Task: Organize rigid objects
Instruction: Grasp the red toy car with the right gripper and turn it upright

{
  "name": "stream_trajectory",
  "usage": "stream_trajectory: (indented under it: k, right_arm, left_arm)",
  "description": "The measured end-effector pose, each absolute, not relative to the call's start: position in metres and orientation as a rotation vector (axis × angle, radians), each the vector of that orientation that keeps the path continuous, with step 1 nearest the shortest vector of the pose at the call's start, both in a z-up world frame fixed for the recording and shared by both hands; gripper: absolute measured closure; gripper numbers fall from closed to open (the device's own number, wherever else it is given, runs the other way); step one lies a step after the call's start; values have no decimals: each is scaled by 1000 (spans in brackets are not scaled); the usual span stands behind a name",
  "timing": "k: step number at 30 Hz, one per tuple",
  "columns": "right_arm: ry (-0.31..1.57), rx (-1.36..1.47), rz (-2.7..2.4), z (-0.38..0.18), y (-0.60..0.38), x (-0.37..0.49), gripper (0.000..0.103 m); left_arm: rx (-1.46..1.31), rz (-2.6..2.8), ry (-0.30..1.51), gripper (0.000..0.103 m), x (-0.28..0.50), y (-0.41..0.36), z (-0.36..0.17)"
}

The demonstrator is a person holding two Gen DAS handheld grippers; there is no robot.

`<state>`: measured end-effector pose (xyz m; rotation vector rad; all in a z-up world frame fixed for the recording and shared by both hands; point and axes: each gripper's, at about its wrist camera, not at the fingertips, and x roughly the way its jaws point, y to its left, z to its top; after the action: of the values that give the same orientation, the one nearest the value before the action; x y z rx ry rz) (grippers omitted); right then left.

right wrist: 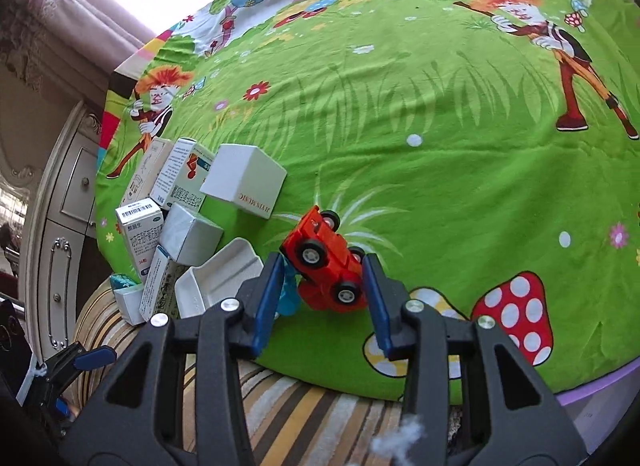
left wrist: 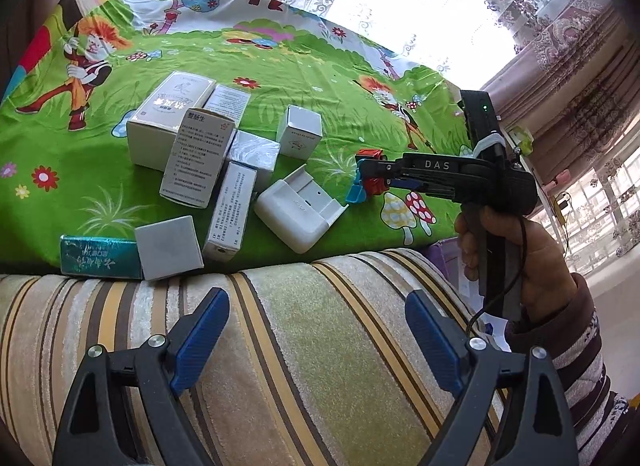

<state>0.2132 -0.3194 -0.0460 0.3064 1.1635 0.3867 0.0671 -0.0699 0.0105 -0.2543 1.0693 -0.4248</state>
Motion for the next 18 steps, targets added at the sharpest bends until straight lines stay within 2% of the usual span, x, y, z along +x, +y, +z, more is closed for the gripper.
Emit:
stream_trajectory:
  k: [5, 10, 18]
  right_arm:
    - [1157, 429, 360, -52, -348, 214, 58]
    - [1147, 500, 308, -59, -372, 214, 42]
    - [1120, 426, 262, -53, -380, 215, 37]
  left_arm:
    - [-137, -437, 1069, 12, 83, -84, 12]
    - [-101, -453, 1081, 12, 86, -92, 8]
    - [-93, -450, 1090, 12, 86, -94, 5]
